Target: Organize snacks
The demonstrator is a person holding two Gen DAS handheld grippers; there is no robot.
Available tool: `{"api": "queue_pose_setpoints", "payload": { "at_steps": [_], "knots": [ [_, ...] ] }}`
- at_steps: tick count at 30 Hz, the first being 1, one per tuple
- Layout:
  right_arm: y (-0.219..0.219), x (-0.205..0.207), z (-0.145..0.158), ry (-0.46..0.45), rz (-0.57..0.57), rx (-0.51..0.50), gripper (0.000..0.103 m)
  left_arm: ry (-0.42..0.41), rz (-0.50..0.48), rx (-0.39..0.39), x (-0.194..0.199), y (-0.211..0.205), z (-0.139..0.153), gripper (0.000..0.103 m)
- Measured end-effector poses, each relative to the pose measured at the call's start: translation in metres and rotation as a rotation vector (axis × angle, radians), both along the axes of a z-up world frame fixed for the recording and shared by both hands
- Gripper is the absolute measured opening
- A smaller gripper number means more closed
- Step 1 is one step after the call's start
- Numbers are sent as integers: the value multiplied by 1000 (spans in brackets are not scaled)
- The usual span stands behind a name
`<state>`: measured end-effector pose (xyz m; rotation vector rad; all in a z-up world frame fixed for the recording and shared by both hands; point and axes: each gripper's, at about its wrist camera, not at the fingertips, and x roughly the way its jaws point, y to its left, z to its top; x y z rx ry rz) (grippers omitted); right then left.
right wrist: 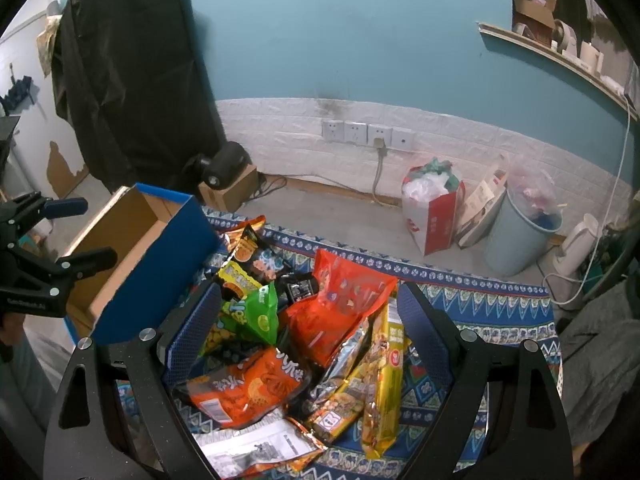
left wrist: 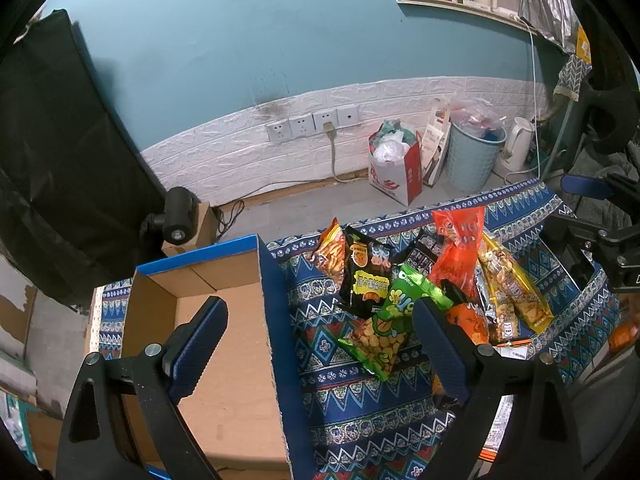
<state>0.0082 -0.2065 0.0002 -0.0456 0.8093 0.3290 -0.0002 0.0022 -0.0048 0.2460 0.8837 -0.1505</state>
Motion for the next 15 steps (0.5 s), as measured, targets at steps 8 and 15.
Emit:
{"api": "queue_pose_setpoints", "payload": {
  "at_steps": [8, 15],
  "knots": [
    [1, 0, 0, 4, 1, -1, 88, 2, 2, 5, 0, 1, -1, 95],
    [0, -1, -1, 7, -3, -3, 88, 14, 5, -6, 1, 1, -4, 95]
  ]
}}
